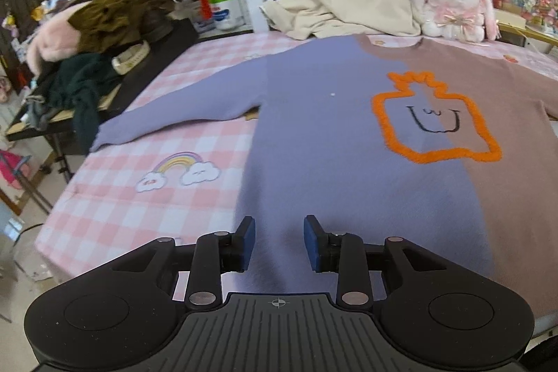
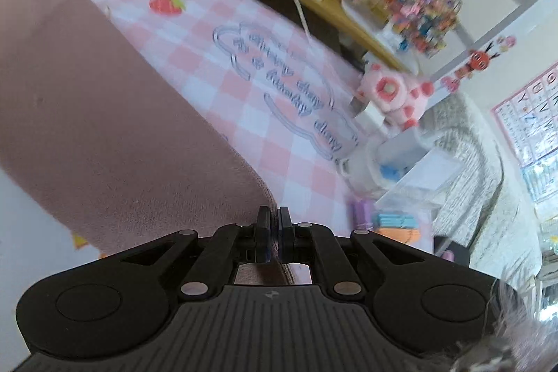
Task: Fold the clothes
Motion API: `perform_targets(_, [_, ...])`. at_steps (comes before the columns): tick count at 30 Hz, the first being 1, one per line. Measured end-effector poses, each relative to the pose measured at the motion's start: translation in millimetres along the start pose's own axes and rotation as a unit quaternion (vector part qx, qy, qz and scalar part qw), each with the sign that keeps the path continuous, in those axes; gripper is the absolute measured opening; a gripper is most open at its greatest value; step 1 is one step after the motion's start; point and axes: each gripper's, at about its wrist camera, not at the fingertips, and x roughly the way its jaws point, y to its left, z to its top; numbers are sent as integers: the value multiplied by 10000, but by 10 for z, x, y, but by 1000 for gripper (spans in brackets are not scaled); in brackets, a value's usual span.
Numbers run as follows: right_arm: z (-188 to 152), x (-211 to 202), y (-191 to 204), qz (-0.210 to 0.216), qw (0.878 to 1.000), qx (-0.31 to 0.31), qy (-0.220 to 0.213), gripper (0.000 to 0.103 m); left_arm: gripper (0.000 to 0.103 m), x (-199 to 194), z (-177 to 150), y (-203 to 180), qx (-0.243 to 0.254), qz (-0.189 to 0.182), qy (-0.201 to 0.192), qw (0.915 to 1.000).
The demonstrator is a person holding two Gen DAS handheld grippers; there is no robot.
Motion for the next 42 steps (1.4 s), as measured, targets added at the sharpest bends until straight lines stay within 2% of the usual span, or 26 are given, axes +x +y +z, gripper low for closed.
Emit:
perform_targets(2, [-5,60,14,-135,9999,-1,-18,5,43,-42,7,50,-72,61,-33,10000])
perform_targets(6, [-13,0,-1,-251,9996,58,-87,6,43,-51,69,188,-308,58,-79,9995])
perform_targets(8, [-19,-49,-6,-294,9994,93,-129,13,43,22,108,240,-352,-14,-38,9994])
perform_targets(9, [-26,-99,-2,-282,9993,133,-183,21,43,62,123,261,-354,-46,-6,9994])
perform_targets(10, [-46,-246,28,-139,9989,255,-363,27,43,103,130,270,-346,-98,18,9993])
perform_targets(11, [-75,-398,69,37,9978,388,-529,29,43,143,139,281,-349,-175,35,9992])
perform_targets(13, [-198,-735,232,636,9924,732,-753,32,43,218,135,301,-387,-353,77,9986])
perform_targets(15, [-328,-1070,410,1250,9818,1076,-947,35,41,295,116,340,-504,-501,139,9974])
perform_targets(16, [-419,-1220,564,1604,9748,1244,-922,36,40,326,107,365,-555,-555,178,9968])
perform_targets(18, [-559,-1453,863,2030,9658,1384,-826,38,39,371,86,432,-649,-678,251,9953])
perform_targets(20, [-690,-1652,1142,2255,9594,1521,-746,43,39,401,61,505,-683,-902,287,9932])
perform_targets(21, [-743,-1735,1253,2279,9576,1612,-722,51,39,418,50,531,-655,-1021,334,9921])
perform_targets(23, [-837,-1869,1437,2268,9544,1831,-638,58,39,451,29,568,-578,-1236,429,9897])
perform_targets(25, [-910,-1945,1577,2256,9518,2016,-501,57,39,479,6,587,-486,-1409,507,9875])
perform_targets(27, [-972,-2006,1706,2231,9497,2166,-365,53,34,497,-4,605,-387,-1536,491,9862])
perform_targets(28, [-999,-2034,1768,2216,9488,2230,-301,45,27,507,2,612,-339,-1587,478,9856])
perform_targets(29, [-1013,-2047,1816,2193,9490,2252,-251,39,14,522,11,623,-330,-1672,485,9842])
perform_targets(30, [-1028,-2061,1864,2170,9491,2273,-200,28,8,539,22,635,-331,-1767,496,9825])
perform_targets(32, [-1068,-2092,1921,2150,9482,2331,-185,19,4,578,61,656,-302,-1864,508,9807])
perform_targets(33, [-1085,-2106,1938,2161,9472,2360,-205,11,4,594,79,656,-227,-1846,474,9814])
perform_targets(36, [-1053,-2113,2003,2318,9425,2390,-273,10,4,673,132,708,-255,-1706,352,9844])
perform_targets(39, [-979,-2099,2056,2156,9493,2251,-403,10,4,718,164,719,-310,-1740,313,9838])
perform_targets(42, [-985,-2097,2019,1987,9520,2291,-401,10,4,655,158,622,-38,-1779,282,9836])
